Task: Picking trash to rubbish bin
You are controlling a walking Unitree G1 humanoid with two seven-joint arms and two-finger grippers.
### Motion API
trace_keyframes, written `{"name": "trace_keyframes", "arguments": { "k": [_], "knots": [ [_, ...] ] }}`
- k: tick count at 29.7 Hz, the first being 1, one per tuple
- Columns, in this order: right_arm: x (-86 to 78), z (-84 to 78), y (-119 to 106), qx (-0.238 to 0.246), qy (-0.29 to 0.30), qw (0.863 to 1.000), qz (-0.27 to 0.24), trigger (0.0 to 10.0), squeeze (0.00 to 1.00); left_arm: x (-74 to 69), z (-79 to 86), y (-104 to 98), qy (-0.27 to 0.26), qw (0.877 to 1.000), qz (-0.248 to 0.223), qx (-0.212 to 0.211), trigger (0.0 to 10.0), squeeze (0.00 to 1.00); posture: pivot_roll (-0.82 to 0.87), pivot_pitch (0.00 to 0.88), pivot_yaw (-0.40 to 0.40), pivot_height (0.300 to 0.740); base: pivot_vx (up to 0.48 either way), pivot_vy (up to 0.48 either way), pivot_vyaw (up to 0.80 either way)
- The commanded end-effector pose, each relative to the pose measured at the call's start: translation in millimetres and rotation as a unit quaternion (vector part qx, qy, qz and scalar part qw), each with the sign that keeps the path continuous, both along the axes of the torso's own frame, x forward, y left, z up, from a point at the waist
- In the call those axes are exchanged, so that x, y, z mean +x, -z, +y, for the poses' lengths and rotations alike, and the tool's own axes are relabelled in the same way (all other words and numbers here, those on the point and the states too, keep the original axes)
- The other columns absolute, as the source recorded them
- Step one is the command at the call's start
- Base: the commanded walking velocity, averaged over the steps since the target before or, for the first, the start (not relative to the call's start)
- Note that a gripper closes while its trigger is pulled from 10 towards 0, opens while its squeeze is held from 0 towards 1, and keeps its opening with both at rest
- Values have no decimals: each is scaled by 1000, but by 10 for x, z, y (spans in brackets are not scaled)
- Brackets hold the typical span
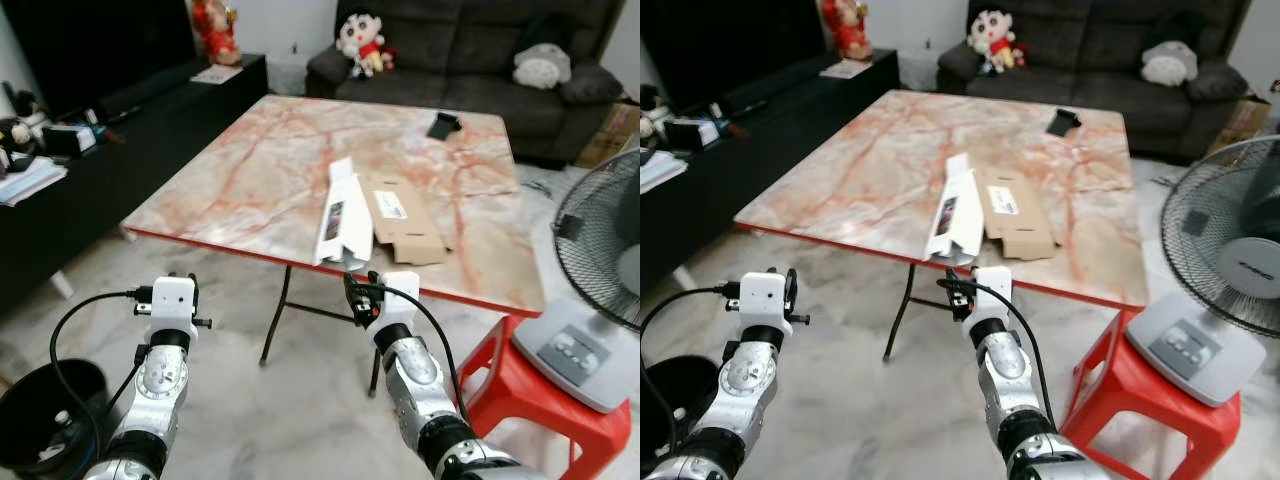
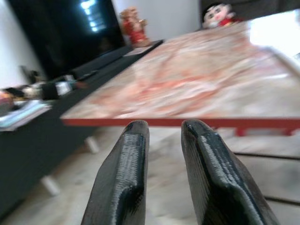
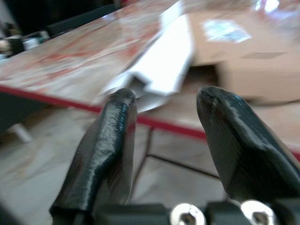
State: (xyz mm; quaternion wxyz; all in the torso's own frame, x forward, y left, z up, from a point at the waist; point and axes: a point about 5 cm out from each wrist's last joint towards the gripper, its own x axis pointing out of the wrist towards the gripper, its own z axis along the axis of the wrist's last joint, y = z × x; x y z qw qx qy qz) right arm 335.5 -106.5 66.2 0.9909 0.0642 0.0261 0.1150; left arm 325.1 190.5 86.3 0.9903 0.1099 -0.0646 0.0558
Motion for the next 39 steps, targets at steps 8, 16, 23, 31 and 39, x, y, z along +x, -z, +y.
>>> {"name": "trace_keyframes", "arguments": {
  "k": [8, 16, 23, 31, 39],
  "knots": [
    [31, 102, -60, 10, -9, 1000, -6, 10000, 0, 18, 79, -49, -5, 1000, -4, 10, 10000, 0, 36, 0, -16, 740, 296, 0, 0],
    [26, 121, -65, 4, -20, 1000, -10, 10000, 0, 30, 66, -68, -3, 1000, -7, 9, 10000, 0, 33, 0, -15, 740, 294, 0, 0],
    [28, 119, -64, 10, -16, 1000, -8, 10000, 0, 31, 64, -72, -3, 1000, -8, 9, 10000, 0, 36, 0, -17, 740, 295, 0, 457],
    [29, 117, -61, 9, -17, 1000, -6, 10000, 0, 32, 63, -75, -2, 1000, -9, 9, 10000, 0, 35, 0, -17, 740, 294, 0, 0],
    [33, 120, -66, 21, -16, 1000, -4, 10000, 0, 43, 61, -106, 2, 1000, -14, 10, 10000, 0, 36, 0, -16, 740, 293, 0, 0]
  ]
}}
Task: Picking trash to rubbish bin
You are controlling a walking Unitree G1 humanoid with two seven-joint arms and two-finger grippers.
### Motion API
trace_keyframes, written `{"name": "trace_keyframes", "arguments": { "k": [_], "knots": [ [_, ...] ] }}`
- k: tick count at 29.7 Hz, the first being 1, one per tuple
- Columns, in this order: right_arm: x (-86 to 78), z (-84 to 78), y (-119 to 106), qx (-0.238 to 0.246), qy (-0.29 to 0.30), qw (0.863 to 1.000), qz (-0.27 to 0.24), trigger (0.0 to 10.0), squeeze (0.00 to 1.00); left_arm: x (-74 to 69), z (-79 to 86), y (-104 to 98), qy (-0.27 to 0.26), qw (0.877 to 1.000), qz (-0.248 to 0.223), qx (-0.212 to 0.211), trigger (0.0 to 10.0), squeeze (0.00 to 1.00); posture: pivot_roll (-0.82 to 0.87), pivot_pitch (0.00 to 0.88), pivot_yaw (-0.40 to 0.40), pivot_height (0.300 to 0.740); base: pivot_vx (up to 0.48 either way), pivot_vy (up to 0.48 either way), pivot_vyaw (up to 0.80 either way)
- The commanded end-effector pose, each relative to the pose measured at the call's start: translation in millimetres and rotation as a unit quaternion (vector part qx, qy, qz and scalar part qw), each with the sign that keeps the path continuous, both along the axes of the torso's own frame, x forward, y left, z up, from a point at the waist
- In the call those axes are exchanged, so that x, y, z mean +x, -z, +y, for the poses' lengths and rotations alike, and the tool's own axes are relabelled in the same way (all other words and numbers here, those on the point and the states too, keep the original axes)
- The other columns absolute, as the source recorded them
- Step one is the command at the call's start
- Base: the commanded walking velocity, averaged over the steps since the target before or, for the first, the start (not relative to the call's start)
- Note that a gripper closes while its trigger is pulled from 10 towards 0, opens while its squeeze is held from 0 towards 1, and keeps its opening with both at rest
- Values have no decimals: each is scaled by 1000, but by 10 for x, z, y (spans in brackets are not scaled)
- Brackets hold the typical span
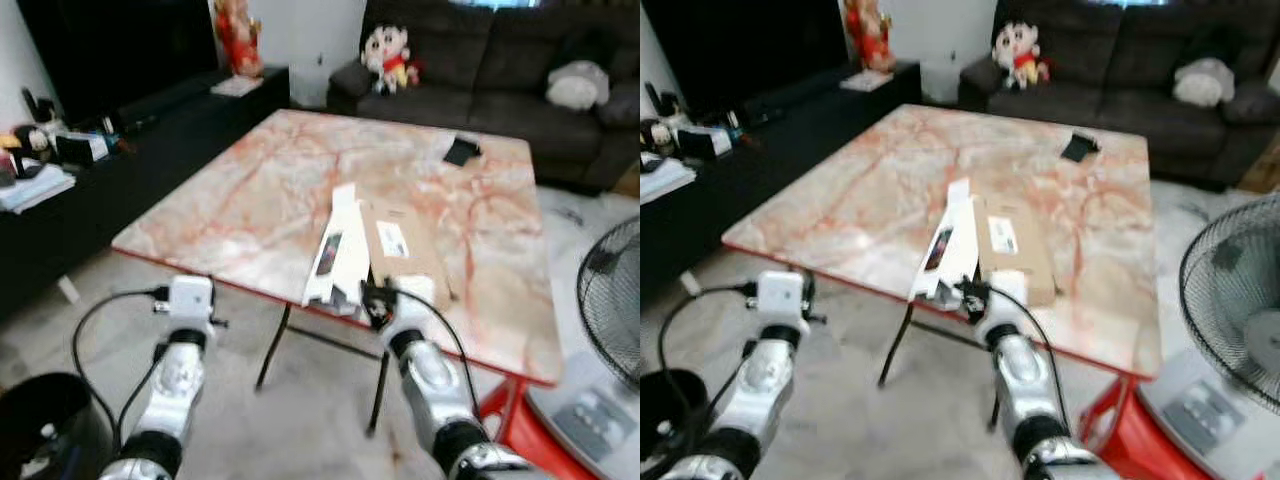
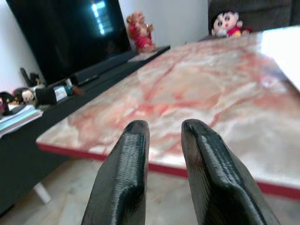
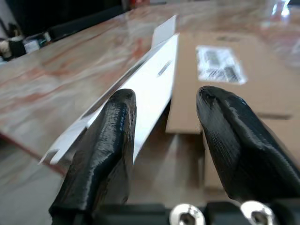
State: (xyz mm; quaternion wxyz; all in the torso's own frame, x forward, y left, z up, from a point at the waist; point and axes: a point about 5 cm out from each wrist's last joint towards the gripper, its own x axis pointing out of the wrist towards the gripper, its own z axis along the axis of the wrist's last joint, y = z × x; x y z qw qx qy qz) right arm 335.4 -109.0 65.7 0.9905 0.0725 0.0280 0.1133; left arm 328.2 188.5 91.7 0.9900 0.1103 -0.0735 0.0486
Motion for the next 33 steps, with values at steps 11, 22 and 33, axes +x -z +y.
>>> {"name": "trace_keyframes", "arguments": {
  "k": [11, 22, 33],
  "knots": [
    [32, 163, -86, 18, -20, 1000, -14, 10000, 0, 35, 72, -89, -1, 1000, -12, 11, 10000, 0, 50, 0, -16, 740, 248, 0, -127],
    [40, 141, -83, 11, -23, 1000, -10, 10000, 0, 24, 39, -77, 10, 1000, -12, 8, 10000, 0, 33, 0, -14, 740, 0, 0, 0],
    [23, 124, -45, 18, -33, 999, 2, 10000, 1000, 16, 35, -61, 12, 1000, -9, 7, 10000, 0, 28, 0, -17, 740, 0, 0, 0]
  ]
}}
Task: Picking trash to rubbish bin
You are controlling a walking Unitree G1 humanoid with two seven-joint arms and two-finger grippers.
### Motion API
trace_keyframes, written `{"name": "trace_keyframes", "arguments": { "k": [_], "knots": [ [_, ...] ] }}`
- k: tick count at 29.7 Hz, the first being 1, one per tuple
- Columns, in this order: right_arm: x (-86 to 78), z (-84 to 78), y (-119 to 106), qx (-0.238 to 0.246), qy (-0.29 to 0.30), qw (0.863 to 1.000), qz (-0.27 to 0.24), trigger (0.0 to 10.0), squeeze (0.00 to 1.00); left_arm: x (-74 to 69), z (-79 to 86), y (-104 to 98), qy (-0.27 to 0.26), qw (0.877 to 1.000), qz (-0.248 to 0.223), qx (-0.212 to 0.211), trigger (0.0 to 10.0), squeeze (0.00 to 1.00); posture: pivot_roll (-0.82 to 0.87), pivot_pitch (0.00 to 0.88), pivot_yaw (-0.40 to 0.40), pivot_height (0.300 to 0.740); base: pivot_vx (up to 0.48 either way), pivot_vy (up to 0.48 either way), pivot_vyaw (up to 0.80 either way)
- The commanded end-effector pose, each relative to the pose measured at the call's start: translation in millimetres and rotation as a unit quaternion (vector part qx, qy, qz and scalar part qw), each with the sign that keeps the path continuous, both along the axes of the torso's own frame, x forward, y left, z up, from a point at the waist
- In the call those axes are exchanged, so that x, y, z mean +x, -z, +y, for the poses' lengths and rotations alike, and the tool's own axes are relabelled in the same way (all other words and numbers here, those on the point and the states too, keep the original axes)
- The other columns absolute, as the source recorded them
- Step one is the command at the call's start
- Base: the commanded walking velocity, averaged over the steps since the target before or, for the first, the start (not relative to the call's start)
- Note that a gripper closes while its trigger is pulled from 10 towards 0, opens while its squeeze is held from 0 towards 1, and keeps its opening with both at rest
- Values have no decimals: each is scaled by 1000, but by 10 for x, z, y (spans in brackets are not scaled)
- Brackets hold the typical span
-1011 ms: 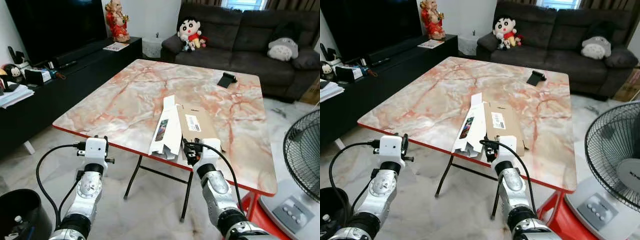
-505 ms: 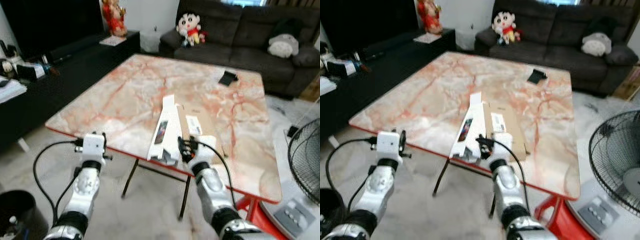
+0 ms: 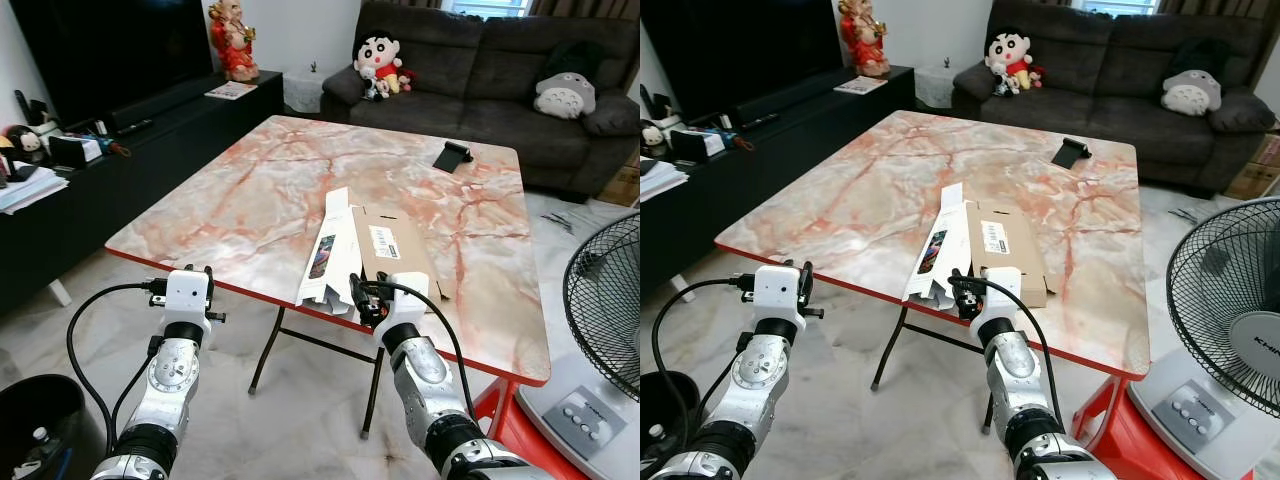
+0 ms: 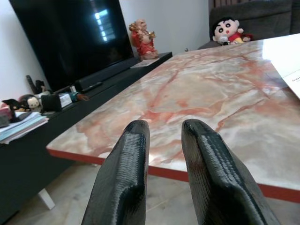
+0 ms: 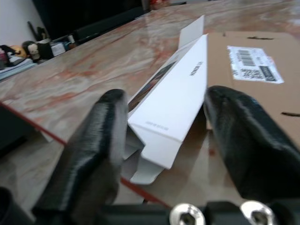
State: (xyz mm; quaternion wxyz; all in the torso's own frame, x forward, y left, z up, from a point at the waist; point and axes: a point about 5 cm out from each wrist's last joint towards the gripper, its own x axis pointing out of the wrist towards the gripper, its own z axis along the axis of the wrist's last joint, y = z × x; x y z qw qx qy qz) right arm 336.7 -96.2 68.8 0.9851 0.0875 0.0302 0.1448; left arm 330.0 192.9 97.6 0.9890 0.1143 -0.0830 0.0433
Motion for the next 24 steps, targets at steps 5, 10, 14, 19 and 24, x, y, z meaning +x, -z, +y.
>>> {"name": "trace_keyframes", "arguments": {
  "k": [5, 10, 14, 19, 24],
  "knots": [
    [5, 40, -9, 1, -22, 1000, 5, 10000, 1000, -5, -19, 10, 8, 1000, 3, 0, 10000, 0, 25, 0, -18, 740, 0, 0, 0],
    [6, 59, -11, 1, -26, 1000, 6, 10000, 1000, -5, -34, 17, 12, 1000, 5, -1, 10000, 0, 25, 0, -18, 740, 0, 0, 0],
    [-2, 116, -10, 0, -44, 999, 9, 10000, 1000, -7, -37, 25, 15, 1000, 7, -1, 10000, 0, 26, 0, -18, 740, 0, 0, 0],
    [-5, 143, -8, 2, -53, 999, 12, 10000, 1000, -6, -38, 26, 16, 1000, 7, -2, 10000, 0, 26, 0, -18, 740, 0, 0, 0],
    [-14, 204, 28, 5, -70, 997, 39, 10000, 0, -8, -56, 44, 25, 1000, 14, -5, 10000, 0, 26, 0, -21, 740, 0, 0, 0]
  ]
}}
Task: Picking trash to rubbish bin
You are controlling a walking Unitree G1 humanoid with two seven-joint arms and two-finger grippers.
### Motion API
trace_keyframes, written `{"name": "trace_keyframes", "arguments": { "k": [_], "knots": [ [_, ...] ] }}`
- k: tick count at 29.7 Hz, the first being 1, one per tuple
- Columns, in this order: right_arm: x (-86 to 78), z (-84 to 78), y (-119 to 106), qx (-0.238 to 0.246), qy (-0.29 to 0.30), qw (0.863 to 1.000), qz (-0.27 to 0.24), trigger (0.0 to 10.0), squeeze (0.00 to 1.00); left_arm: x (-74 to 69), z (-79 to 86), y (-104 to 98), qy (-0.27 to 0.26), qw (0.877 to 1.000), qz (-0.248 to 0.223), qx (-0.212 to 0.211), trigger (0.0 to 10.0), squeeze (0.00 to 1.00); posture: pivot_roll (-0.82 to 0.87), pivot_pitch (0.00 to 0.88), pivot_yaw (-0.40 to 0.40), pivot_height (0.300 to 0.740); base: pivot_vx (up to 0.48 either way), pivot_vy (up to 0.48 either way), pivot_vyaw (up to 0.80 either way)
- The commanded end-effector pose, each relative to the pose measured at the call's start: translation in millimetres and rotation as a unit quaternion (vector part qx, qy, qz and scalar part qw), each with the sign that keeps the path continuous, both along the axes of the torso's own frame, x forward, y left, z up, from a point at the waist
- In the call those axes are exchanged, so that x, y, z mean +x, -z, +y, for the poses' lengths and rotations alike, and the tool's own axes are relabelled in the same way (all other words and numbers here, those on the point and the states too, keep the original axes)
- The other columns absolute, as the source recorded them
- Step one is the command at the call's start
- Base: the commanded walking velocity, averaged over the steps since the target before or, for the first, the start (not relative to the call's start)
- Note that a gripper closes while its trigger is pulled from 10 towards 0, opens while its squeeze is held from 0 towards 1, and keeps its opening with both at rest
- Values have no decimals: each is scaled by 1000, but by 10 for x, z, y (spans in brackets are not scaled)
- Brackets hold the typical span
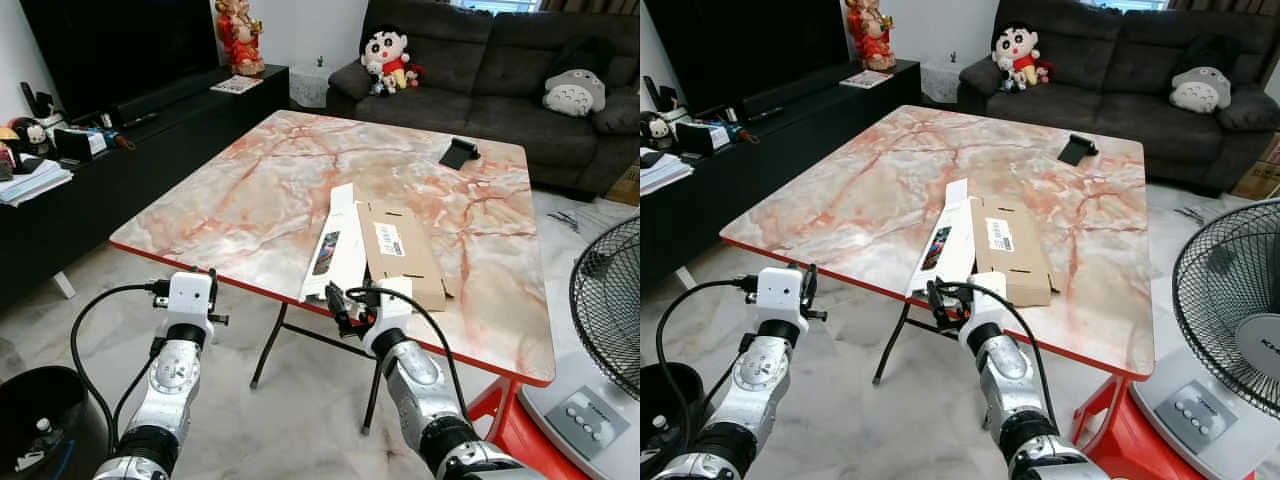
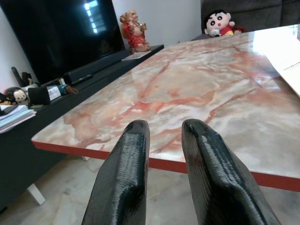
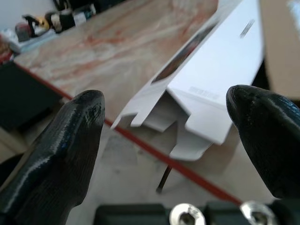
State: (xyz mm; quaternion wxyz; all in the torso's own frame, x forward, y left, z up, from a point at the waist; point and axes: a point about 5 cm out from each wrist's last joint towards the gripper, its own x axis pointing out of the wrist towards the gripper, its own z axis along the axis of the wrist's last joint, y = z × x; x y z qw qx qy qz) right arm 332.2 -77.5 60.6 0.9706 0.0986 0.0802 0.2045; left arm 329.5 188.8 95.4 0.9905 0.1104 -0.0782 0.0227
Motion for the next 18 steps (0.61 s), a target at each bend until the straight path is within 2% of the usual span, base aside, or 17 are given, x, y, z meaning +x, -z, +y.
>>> {"name": "trace_keyframes", "arguments": {
  "k": [1, 6, 18],
  "knots": [
    [22, 26, -21, -2, -8, 1000, 8, 10000, 0, -3, -26, 29, 8, 1000, 9, -3, 10000, 0, 27, 0, -22, 740, 0, 0, 0],
    [3, 38, 37, -2, -9, 999, 34, 10000, 0, -3, -35, 38, 11, 1000, 12, -6, 10000, 0, 27, 0, -23, 740, 0, 0, 0],
    [30, -19, 8, 0, 11, 999, 30, 10000, 0, -6, -50, 56, 16, 1000, 18, -9, 10000, 0, 28, 0, -24, 740, 0, 0, 0]
  ]
}}
